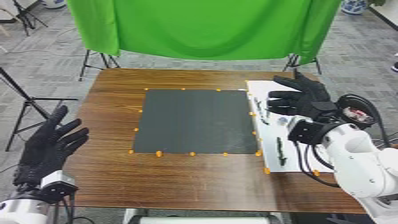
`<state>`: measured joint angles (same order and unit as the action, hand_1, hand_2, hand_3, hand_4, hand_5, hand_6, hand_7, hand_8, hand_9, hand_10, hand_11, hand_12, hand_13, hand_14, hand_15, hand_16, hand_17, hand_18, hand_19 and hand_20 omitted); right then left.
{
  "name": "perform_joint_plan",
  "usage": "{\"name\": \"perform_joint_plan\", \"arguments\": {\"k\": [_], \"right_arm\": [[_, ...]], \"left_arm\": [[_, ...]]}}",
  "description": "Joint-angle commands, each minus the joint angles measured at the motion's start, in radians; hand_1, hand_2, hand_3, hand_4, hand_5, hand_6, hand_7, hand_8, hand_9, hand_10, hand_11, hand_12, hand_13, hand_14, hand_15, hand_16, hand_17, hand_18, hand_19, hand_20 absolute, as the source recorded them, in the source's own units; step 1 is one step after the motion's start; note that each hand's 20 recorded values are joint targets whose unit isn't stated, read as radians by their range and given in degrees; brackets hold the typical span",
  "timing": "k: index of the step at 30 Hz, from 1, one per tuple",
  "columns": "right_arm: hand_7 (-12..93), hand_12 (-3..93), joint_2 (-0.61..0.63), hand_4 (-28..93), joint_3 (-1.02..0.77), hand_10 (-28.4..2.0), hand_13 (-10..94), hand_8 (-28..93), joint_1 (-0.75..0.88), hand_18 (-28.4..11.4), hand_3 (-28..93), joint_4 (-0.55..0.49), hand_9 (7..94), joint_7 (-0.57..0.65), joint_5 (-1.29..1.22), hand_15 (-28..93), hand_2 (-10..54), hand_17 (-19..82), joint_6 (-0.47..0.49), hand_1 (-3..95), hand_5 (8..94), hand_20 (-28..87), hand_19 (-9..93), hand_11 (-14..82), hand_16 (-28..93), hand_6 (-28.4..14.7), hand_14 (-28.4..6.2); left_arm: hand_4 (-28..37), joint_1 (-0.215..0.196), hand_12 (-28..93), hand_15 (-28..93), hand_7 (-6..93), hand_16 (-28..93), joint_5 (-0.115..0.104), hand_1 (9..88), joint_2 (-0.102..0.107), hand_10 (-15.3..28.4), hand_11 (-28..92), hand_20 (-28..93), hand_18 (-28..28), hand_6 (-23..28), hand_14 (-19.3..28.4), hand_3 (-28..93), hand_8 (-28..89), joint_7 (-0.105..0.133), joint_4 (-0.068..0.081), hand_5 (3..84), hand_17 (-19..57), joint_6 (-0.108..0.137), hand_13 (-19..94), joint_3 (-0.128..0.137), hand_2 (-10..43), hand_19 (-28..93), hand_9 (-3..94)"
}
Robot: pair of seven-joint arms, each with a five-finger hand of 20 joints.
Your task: Arrange flowers
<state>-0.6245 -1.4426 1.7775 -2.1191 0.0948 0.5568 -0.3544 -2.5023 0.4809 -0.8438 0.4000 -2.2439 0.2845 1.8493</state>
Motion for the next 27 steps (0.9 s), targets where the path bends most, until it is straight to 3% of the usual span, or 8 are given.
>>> {"name": "perform_joint_plan", "arguments": {"k": [1, 9, 12, 15, 16, 19, 25, 27], "right_arm": [[14, 14.0, 0.001, -27, -0.003, -18.3, 43, -11, -0.005, -25.8, 77, -0.009, 51.0, 0.037, 0.043, 47, 13.9, 16, -0.021, 14.0, 45.0, 18, 63, 15.3, 10, -1.9, -20.9], [16, 15.3, -0.040, -25, -0.026, -20.2, 48, -10, -0.024, -26.4, 78, -0.052, 53.2, 0.311, 0.361, 55, 8.1, 24, -0.009, 18.3, 45.5, 18, 71, 20.3, 10, -6.1, -20.3], [18, 15.5, -0.053, -23, 0.040, -20.8, 51, -11, -0.113, -24.9, 78, -0.069, 54.5, 0.504, 0.525, 58, 5.5, 31, -0.023, 20.5, 46.1, 9, 78, 23.9, 8, -8.4, -19.6], [19, 16.5, -0.064, -21, 0.047, -21.5, 56, -11, -0.132, -18.5, 76, -0.106, 57.9, 0.710, 0.715, 61, 3.3, 42, 0.048, 24.0, 48.9, -6, 85, 29.3, 8, -11.0, -18.4], [20, 17.0, -0.060, -21, 0.055, -22.0, 58, -11, -0.134, -16.9, 76, -0.118, 58.9, 0.765, 0.772, 63, 2.8, 45, 0.065, 24.8, 50.0, -16, 89, 31.5, 8, -11.9, -18.1], [23, 17.9, -0.053, -19, 0.091, -22.5, 61, -10, -0.158, -13.6, 75, -0.134, 59.8, 0.871, 0.905, 65, 1.3, 51, 0.149, 27.8, 51.6, -25, 93, 38.9, 9, -13.8, -17.5], [27, 20.4, -0.049, -19, 0.157, -23.5, 67, -8, -0.202, -10.1, 74, -0.147, 61.7, 1.014, 1.038, 69, -1.2, 60, 0.308, 32.4, 55.8, -24, 93, 49.0, 10, -16.3, -16.7], [27, 20.9, -0.046, -18, 0.168, -23.6, 69, -8, -0.197, -9.7, 73, -0.153, 62.8, 1.041, 1.065, 69, -1.5, 62, 0.346, 34.1, 57.2, -22, 93, 50.9, 10, -16.5, -16.2]], "left_arm": [[-19.5, -0.018, 12, 52, 6.2, -10, -0.007, 29.8, 0.009, 18.3, 21, -1, 28.4, 5.4, 27.3, 61, -7, 0.015, -0.001, 30.7, -6.6, 0.001, 19, -0.001, 6.1, 52, 27.7], [-19.5, -0.015, 12, 52, 6.3, -10, -0.005, 29.8, 0.004, 18.4, 21, -2, 28.4, 5.5, 27.3, 61, -7, 0.007, -0.001, 30.7, -6.6, -0.003, 19, -0.010, 6.1, 53, 27.7], [-19.5, -0.020, 12, 52, 6.3, -10, -0.005, 29.8, 0.000, 18.4, 21, -2, 28.4, 5.5, 27.3, 61, -7, 0.006, -0.004, 30.7, -6.5, -0.002, 19, -0.005, 6.1, 53, 27.6], [-19.5, -0.030, 12, 52, 6.3, -10, -0.007, 29.8, 0.006, 18.4, 21, -2, 28.4, 5.5, 27.3, 61, -7, 0.012, -0.008, 30.7, -6.5, -0.003, 19, 0.009, 6.1, 53, 27.6], [-19.5, -0.019, 12, 52, 6.3, -11, 0.006, 29.8, -0.006, 18.3, 21, -2, 28.4, 5.5, 27.3, 61, -7, -0.005, -0.006, 30.7, -6.5, -0.010, 19, 0.013, 6.1, 53, 27.6], [-19.5, -0.036, 12, 52, 6.3, -11, 0.007, 29.8, -0.004, 18.4, 21, -2, 28.4, 5.5, 27.3, 61, -7, -0.003, -0.016, 30.7, -6.5, -0.010, 19, 0.031, 6.0, 53, 27.6], [-19.4, -0.042, 12, 53, 6.2, -10, 0.023, 29.8, -0.020, 18.4, 21, -2, 28.4, 5.6, 27.7, 61, -7, -0.026, -0.020, 30.6, -5.6, -0.042, 20, 0.056, 6.1, 55, 27.6], [-19.3, -0.046, 12, 54, 6.1, -11, 0.027, 29.9, -0.017, 18.5, 21, -3, 28.4, 5.6, 28.2, 61, -7, -0.025, -0.024, 30.6, -4.7, -0.037, 21, 0.061, 6.2, 56, 27.6]]}}
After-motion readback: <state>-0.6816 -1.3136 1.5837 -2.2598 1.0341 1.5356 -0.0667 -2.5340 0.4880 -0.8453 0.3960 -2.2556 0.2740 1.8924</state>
